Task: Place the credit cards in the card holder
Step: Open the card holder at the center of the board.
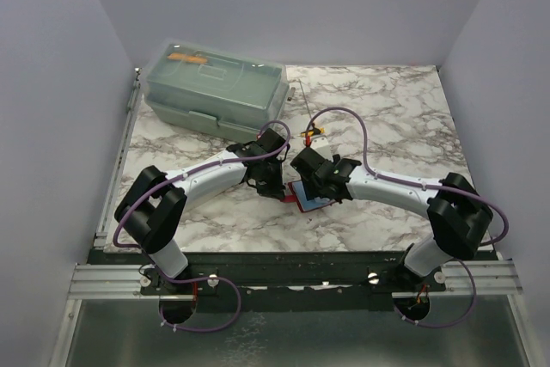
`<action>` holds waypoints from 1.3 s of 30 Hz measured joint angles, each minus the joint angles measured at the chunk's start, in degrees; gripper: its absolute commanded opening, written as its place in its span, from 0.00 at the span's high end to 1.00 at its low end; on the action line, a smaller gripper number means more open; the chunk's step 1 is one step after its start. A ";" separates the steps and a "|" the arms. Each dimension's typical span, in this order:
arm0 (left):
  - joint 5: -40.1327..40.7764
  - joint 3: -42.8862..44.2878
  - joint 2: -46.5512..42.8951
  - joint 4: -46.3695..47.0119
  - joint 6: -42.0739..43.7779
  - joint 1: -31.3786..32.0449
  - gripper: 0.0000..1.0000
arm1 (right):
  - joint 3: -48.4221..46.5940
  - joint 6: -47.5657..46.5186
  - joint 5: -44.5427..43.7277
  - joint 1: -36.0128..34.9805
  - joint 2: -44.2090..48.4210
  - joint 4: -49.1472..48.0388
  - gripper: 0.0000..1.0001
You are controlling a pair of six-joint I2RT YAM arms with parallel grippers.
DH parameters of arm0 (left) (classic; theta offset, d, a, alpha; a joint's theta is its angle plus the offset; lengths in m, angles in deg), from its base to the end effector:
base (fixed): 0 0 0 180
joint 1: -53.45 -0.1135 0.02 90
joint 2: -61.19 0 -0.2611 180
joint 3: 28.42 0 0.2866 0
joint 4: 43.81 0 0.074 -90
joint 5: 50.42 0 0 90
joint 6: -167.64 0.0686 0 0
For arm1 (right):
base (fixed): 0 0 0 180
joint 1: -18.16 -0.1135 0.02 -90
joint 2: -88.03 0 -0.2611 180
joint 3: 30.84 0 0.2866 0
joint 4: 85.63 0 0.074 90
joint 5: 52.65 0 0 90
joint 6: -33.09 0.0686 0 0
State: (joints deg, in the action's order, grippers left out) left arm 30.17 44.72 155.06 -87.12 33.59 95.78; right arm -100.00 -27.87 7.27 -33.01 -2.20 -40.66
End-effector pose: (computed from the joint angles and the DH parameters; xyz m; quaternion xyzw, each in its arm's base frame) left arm 0.2643 -0.2559 0.1452 0.0038 0.9713 -0.2115 0.1085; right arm 0.2416 0.2454 0.1497 -0.1284 0.9375 -0.0650 0.3168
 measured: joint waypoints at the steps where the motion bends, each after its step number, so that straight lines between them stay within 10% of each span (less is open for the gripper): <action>1: -0.04 0.00 0.00 0.02 0.02 0.00 1.00 | 0.00 0.11 -0.13 0.00 0.26 0.24 0.30; 17: -0.22 0.37 0.00 -0.07 0.04 0.00 1.00 | 0.00 1.01 -2.16 0.00 3.08 3.50 0.33; 39: -0.24 0.37 0.00 -0.09 0.04 0.00 1.00 | 1.36 1.99 -3.50 1.84 3.58 4.70 0.13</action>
State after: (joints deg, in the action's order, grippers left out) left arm 29.93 45.09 155.06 -87.20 33.63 95.78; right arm -98.64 -25.88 3.77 -31.18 1.38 -35.96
